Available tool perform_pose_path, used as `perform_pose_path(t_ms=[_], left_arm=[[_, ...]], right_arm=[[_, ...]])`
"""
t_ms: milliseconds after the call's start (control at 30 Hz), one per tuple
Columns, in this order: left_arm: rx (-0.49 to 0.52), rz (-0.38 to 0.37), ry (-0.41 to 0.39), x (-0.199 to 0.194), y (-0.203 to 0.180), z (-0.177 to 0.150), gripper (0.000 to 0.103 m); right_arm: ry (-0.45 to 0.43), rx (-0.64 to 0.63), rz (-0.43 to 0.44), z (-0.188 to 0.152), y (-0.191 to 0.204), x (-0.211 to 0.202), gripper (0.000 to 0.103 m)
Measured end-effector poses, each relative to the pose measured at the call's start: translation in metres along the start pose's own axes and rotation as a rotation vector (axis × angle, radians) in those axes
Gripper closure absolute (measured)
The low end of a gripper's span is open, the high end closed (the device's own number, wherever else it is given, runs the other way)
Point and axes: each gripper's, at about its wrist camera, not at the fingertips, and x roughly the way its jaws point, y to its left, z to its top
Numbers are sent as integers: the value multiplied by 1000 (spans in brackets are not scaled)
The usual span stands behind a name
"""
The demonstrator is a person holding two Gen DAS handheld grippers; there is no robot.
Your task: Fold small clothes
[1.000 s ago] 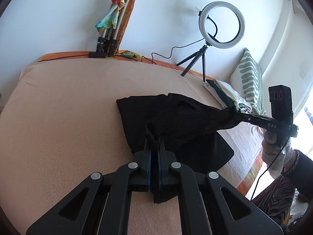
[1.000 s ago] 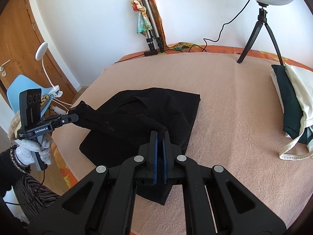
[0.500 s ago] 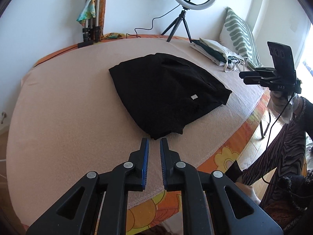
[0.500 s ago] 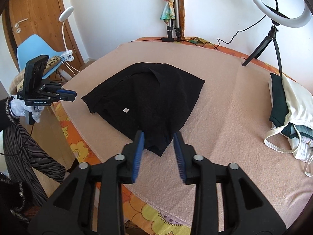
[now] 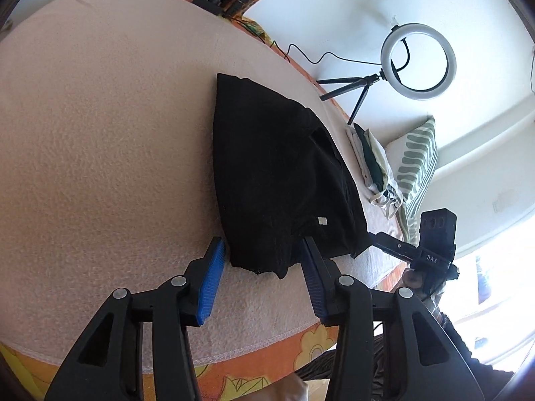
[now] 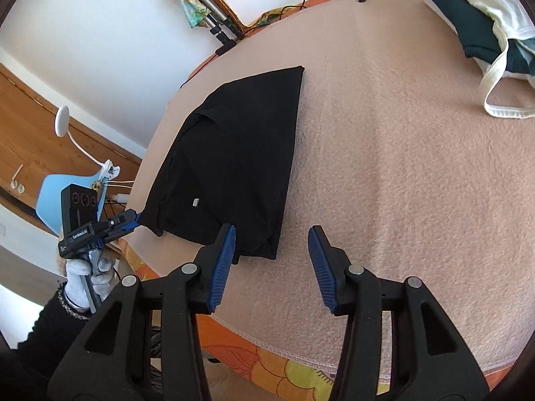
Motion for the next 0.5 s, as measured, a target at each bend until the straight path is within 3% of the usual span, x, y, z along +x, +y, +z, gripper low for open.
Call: perform_pose_path(t_ms=[67, 133, 200, 233, 267, 500], left_arm=[[-26, -20, 2, 3, 3, 0, 64], [-18, -17, 0, 2, 2, 0, 79], [-1, -5, -2, 3, 0, 0, 95], [8, 0, 2, 4, -1, 0, 96], [20, 14, -2, 4, -1, 0, 97], [47, 17, -36, -14, -4, -4, 100]], right_arm=[[8, 10, 17, -1, 0, 4, 58], [15, 11, 37, -2, 2, 7, 64], [20, -8, 46, -2, 8, 11, 77], [23, -29, 28, -2, 12, 13, 90], [24, -47, 4, -1, 16, 15, 95], [-32, -42, 50, 1, 19, -16, 99]])
